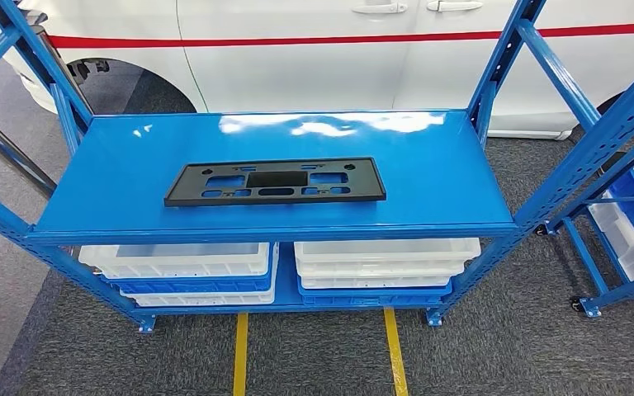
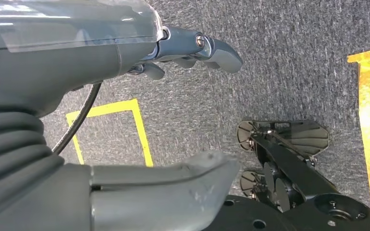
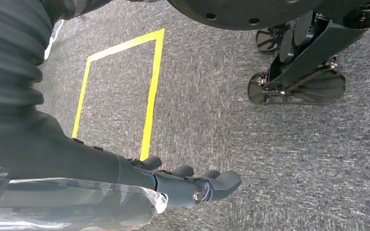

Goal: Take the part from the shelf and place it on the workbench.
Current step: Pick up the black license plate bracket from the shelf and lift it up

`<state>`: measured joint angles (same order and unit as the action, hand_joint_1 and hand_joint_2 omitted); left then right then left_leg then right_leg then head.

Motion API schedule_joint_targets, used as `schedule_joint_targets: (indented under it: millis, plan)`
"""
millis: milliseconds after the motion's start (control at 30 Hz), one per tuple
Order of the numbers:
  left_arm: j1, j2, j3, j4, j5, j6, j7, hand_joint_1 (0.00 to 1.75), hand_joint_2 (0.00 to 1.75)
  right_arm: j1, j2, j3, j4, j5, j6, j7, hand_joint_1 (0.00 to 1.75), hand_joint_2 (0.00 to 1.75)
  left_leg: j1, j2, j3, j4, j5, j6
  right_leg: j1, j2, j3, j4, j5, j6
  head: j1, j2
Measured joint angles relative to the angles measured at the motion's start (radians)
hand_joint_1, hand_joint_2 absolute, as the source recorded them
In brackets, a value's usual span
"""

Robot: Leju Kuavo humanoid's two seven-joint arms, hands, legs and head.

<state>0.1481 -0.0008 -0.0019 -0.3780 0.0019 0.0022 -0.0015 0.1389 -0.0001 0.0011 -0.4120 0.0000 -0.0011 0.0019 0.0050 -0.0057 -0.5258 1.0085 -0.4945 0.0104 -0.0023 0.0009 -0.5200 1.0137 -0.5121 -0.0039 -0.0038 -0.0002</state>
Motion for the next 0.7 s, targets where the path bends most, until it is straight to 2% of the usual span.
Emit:
schedule_joint_targets:
  millis: [700]
  plan:
    - [0.000, 0.000, 0.000, 0.000, 0.000, 0.000, 0.000, 0.00, 1.75, 0.000, 0.000, 0.000, 0.002, 0.000, 0.000, 0.000, 0.00, 1.75, 0.000, 0.000, 0.000, 0.000, 0.000, 0.000, 0.000, 0.000, 0.000, 0.000, 0.000, 0.000, 0.000, 0.000]
